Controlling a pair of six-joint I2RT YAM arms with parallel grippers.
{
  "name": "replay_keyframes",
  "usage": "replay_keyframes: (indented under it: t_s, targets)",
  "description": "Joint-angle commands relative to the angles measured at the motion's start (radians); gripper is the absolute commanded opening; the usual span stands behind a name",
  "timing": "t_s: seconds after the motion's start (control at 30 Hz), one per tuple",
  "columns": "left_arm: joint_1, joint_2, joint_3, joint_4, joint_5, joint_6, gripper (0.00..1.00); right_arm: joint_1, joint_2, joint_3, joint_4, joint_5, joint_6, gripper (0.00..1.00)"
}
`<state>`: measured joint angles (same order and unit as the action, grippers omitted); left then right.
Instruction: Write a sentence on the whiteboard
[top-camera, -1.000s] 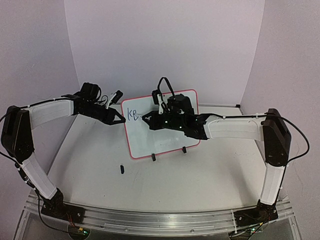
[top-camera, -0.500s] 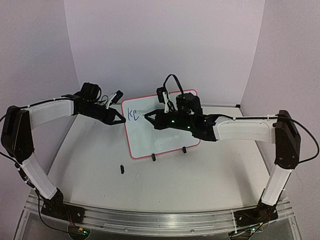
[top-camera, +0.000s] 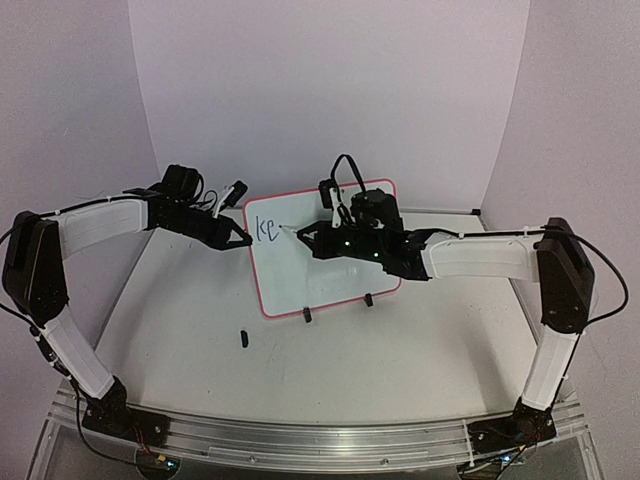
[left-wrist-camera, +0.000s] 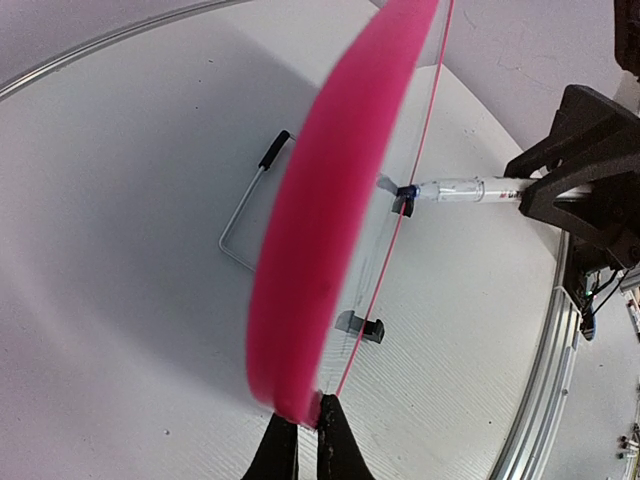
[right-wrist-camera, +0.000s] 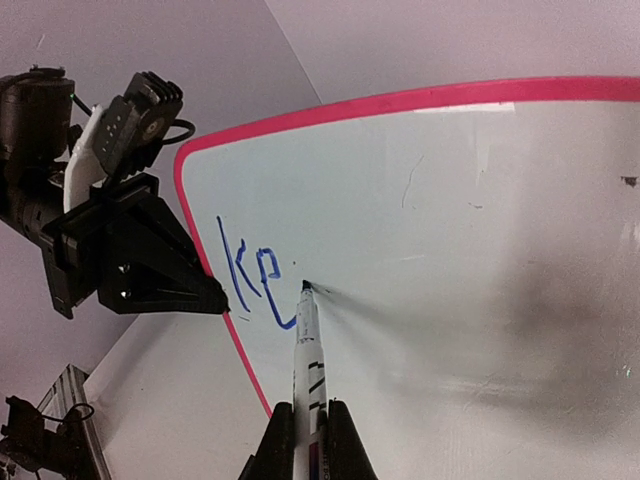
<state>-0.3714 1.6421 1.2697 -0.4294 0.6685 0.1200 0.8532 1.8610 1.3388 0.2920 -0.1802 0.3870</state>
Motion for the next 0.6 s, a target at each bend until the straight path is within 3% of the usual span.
replay_keyframes:
  t_s: [0.0,0.57]
  targets:
    - [-0.029,0.022,0.014,-0.053,-0.058,0.044,0.0,-0.002,0.019,0.047,0.012,0.002,0.006,0.0]
    - [-0.031,0.023,0.017,-0.055,-0.061,0.046,0.0,-0.01,-0.031,-0.02,0.004,0.105,0.019,0.0]
